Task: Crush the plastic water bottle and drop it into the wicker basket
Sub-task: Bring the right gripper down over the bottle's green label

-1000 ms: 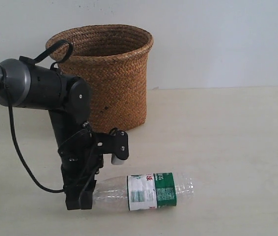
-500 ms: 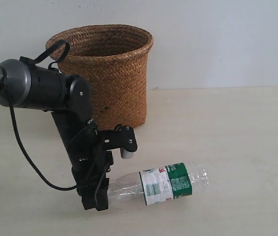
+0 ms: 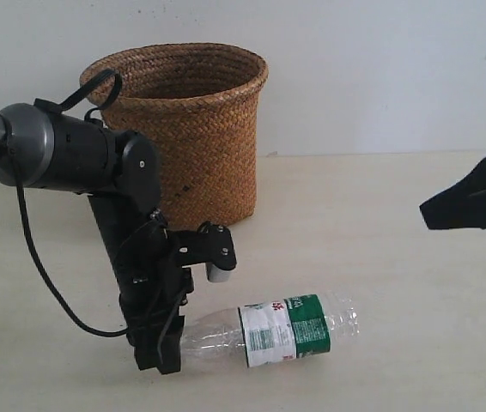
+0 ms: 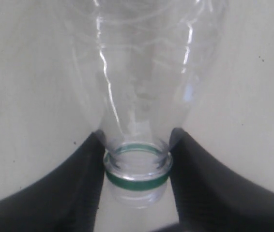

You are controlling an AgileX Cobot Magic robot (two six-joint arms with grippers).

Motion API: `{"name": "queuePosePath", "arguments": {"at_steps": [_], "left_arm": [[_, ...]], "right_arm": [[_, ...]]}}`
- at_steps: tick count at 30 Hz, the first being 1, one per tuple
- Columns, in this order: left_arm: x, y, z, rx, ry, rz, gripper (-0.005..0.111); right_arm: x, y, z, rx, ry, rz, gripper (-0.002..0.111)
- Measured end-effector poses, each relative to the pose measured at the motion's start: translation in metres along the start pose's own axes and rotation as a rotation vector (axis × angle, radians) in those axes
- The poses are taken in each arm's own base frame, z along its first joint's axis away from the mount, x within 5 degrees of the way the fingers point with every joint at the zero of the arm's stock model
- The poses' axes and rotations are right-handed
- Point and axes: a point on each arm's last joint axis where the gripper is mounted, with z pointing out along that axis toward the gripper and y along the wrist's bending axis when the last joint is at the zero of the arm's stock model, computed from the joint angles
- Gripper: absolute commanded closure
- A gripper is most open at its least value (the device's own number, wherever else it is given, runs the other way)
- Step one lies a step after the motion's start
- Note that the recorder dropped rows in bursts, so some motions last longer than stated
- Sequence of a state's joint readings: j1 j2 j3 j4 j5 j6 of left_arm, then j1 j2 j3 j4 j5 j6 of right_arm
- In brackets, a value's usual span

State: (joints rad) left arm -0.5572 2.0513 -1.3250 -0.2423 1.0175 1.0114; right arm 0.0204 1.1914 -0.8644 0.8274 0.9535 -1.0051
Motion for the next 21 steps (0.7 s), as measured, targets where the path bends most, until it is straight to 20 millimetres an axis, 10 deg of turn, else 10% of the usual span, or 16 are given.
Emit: {"name": "queuePosePath", "arguments": {"at_steps": [12,21], "left_arm": [[0.006,-0.004,0.000,0.040,0.065,0.022,0.103],[0.006,-0.004,0.000,0.042,0.071,0.024,0.103]], "right_arm": [[-0.037,0.016,0.093,-0.237,0.288,-0.239,0.108],[-0.023,0.000,0.140,-0.158,0.548,-0.187,0.108]]}}
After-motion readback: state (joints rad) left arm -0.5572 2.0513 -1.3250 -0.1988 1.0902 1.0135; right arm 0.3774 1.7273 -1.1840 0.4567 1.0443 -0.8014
